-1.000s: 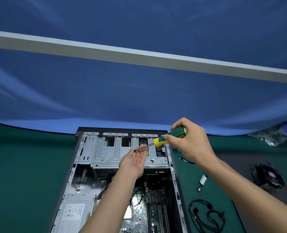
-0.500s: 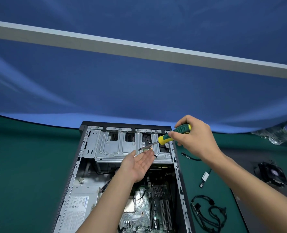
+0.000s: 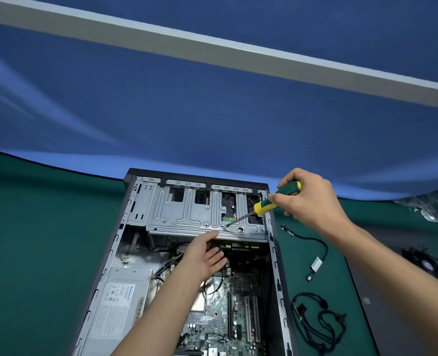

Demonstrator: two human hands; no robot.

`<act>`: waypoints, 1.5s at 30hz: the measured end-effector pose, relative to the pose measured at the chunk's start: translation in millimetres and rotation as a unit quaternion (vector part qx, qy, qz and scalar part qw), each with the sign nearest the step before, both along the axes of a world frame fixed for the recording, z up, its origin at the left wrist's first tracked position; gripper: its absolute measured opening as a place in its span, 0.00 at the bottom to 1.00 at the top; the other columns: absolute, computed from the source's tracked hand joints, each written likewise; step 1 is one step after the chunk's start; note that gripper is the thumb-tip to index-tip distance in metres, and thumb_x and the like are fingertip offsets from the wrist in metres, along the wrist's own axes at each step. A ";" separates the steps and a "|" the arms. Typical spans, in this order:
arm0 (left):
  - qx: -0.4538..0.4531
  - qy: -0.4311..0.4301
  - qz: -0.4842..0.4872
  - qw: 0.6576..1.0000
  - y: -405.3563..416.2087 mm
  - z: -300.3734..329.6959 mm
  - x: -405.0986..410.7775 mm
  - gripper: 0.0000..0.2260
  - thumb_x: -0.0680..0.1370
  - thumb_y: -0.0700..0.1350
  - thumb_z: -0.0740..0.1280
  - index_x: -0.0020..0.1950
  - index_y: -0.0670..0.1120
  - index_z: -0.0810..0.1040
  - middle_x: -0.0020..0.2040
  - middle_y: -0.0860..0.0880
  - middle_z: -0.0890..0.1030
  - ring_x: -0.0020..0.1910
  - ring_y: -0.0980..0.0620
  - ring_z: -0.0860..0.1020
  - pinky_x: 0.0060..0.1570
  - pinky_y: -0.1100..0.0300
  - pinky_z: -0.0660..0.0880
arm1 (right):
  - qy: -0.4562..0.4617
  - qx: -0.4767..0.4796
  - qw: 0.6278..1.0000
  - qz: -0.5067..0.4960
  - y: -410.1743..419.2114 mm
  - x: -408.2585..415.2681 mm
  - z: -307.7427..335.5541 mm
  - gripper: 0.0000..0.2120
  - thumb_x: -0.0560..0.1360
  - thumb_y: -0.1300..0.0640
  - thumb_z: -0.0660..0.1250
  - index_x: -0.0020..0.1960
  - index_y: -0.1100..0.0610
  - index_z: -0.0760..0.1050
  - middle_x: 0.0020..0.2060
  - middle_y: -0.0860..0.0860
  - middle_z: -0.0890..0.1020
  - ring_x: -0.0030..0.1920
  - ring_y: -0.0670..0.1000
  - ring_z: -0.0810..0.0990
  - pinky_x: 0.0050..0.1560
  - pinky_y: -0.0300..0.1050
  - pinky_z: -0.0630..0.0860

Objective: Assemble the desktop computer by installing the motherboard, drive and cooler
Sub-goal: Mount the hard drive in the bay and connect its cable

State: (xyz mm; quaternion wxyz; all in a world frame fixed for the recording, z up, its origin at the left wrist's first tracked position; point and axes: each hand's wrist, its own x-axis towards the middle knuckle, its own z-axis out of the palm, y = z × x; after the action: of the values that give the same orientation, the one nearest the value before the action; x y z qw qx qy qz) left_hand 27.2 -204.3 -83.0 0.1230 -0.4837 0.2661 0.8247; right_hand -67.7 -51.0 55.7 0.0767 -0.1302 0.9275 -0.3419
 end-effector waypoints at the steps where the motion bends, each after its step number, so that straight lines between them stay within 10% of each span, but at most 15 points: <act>1: -0.004 0.014 -0.004 1.000 1.6 0.4 -3.0 0.13 0.74 0.40 0.70 0.56 0.40 0.71 0.57 0.38 0.72 0.55 0.41 0.74 0.51 0.49 0.74 | -0.001 0.003 1.000 0.001 0.1 -1.4 -1.1 0.10 0.68 0.51 0.75 0.41 0.50 0.73 0.23 0.48 0.78 0.22 0.48 0.74 0.23 0.42 0.70; 7: 0.020 0.075 0.003 0.997 13.9 -5.5 -13.4 0.16 0.72 0.31 0.69 0.57 0.38 0.70 0.71 0.37 0.63 0.65 0.36 0.66 0.51 0.47 0.76 | -0.009 0.007 1.000 0.014 1.5 -12.0 -2.6 0.10 0.68 0.51 0.74 0.41 0.51 0.73 0.23 0.46 0.79 0.22 0.47 0.72 0.21 0.40 0.68; 23: -0.004 0.076 0.016 0.997 17.1 -11.6 -13.3 0.12 0.70 0.30 0.71 0.46 0.39 0.72 0.56 0.39 0.70 0.57 0.37 0.70 0.37 0.50 0.81 | 0.010 0.022 0.999 0.032 -6.1 -22.3 3.0 0.10 0.67 0.51 0.74 0.40 0.51 0.73 0.28 0.50 0.81 0.31 0.55 0.80 0.28 0.45 0.74; 39: 0.002 0.076 0.015 0.997 14.5 -9.8 -15.3 0.12 0.70 0.28 0.70 0.46 0.40 0.71 0.66 0.35 0.67 0.61 0.35 0.70 0.48 0.50 0.77 | 0.011 0.053 0.998 0.038 -15.4 -22.3 0.3 0.10 0.67 0.51 0.74 0.40 0.51 0.73 0.26 0.49 0.79 0.28 0.54 0.79 0.27 0.42 0.71; 45: 0.014 0.075 0.014 0.997 12.9 -12.0 -16.0 0.12 0.69 0.28 0.70 0.46 0.40 0.71 0.53 0.38 0.70 0.53 0.38 0.71 0.46 0.51 0.78 | 0.006 0.063 0.997 0.046 -20.2 -21.8 -2.3 0.10 0.67 0.52 0.74 0.40 0.50 0.72 0.26 0.48 0.79 0.25 0.49 0.76 0.23 0.39 0.69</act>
State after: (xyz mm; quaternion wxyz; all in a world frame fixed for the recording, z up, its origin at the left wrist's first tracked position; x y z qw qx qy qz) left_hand 11.3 -191.4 -95.1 0.0976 -0.4224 0.2564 0.8639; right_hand -89.5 -71.2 53.4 0.0950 -0.1692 0.9406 -0.2787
